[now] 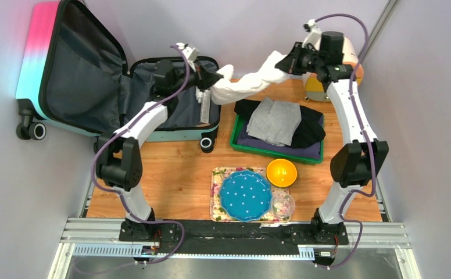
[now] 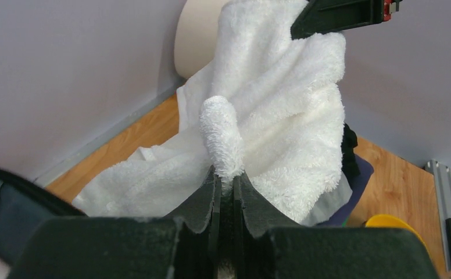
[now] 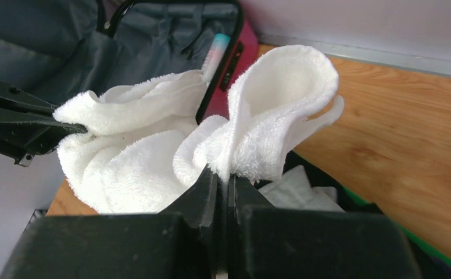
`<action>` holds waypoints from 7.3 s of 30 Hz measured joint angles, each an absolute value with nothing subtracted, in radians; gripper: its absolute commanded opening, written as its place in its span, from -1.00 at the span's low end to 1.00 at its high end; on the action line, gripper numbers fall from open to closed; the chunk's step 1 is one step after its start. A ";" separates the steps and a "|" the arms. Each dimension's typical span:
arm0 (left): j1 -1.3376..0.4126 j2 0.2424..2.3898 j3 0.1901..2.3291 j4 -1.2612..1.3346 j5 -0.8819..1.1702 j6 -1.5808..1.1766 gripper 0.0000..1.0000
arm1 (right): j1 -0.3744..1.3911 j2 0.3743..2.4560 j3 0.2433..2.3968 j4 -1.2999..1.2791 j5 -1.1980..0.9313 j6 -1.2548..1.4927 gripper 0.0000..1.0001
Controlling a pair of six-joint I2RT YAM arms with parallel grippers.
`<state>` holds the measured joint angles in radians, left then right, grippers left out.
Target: Open, take out, and arrange the luggage
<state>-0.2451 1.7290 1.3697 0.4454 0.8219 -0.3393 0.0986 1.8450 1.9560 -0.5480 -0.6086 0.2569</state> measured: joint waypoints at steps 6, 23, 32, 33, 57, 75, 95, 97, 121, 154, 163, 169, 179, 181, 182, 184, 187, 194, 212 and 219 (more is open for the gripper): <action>-0.364 1.946 1.604 0.569 0.796 -0.373 -1.00 | -0.040 1.697 1.873 -0.561 -0.575 0.240 -1.00; -0.409 1.844 1.017 0.665 0.951 -0.280 -0.37 | -0.161 1.262 1.044 -0.636 -0.540 0.073 -1.00; -0.382 1.626 0.999 0.382 0.922 -0.139 0.57 | -0.163 1.264 1.039 -0.655 -0.532 0.009 -1.00; -0.382 1.627 1.031 0.339 0.898 -0.136 0.57 | -0.163 1.264 1.039 -0.656 -0.532 0.006 -1.00; -0.482 1.849 1.472 -0.097 0.860 0.157 0.02 | -0.208 1.308 1.281 -0.859 -0.604 -0.237 0.52; -0.429 1.847 1.431 -0.094 0.900 0.135 0.00 | 0.054 1.180 1.072 -1.099 -0.635 -0.830 0.40; -0.429 1.805 1.391 -0.115 0.899 0.138 -0.02 | 0.136 1.168 0.988 -0.796 -0.270 -0.791 -1.00; -0.429 1.805 1.389 -0.115 0.899 0.137 -0.03 | 0.136 1.177 1.048 -0.796 -0.258 -0.791 -1.00; -0.422 1.947 1.546 -0.112 0.759 0.174 0.28 | 0.012 1.731 1.490 -1.018 -0.308 -0.834 -0.91; -0.495 2.196 1.756 0.054 0.333 0.239 -1.00 | -0.044 1.740 1.645 -1.093 -0.325 -0.680 -0.11; -0.500 2.203 1.719 0.049 0.267 0.246 -1.00 | -0.103 1.799 1.750 -1.100 -0.343 -0.514 0.40; -0.500 2.203 1.707 0.049 0.259 0.245 -1.00 | -0.137 1.558 1.644 -1.084 -0.411 -0.442 0.16; -0.500 2.203 1.707 0.048 0.261 0.244 -1.00 | -0.086 1.435 1.331 -1.014 -0.486 -0.299 0.26; -0.500 2.203 1.707 0.046 0.261 0.244 -1.00 | -0.087 1.477 1.317 -0.995 -0.480 -0.284 0.22; -0.500 2.203 1.707 0.046 0.261 0.244 -1.00 | -0.088 1.501 1.317 -0.981 -0.480 -0.278 0.17; -0.500 2.203 1.707 0.046 0.261 0.244 -1.00 | -0.088 1.533 1.318 -0.956 -0.481 -0.270 -0.15; -0.500 2.203 1.703 0.048 0.260 0.244 -1.00 | -0.088 1.574 1.338 -0.942 -0.483 -0.259 -0.86; -0.498 2.203 1.698 0.050 0.255 0.244 -1.00 | -0.104 1.598 1.483 -0.944 -0.484 -0.240 -1.00; -0.474 2.203 1.681 0.237 0.148 0.168 -1.00 | -0.187 1.800 1.530 -0.846 -0.294 -0.304 -1.00; -0.474 2.243 1.687 0.258 0.143 0.159 -0.13 | -0.187 1.805 1.529 -0.826 -0.244 -0.314 0.02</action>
<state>-0.4744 2.2429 1.6875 0.2584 0.1429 0.1589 -0.1867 1.8050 1.5291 -0.8257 -0.2436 -0.3138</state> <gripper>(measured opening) 0.165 0.252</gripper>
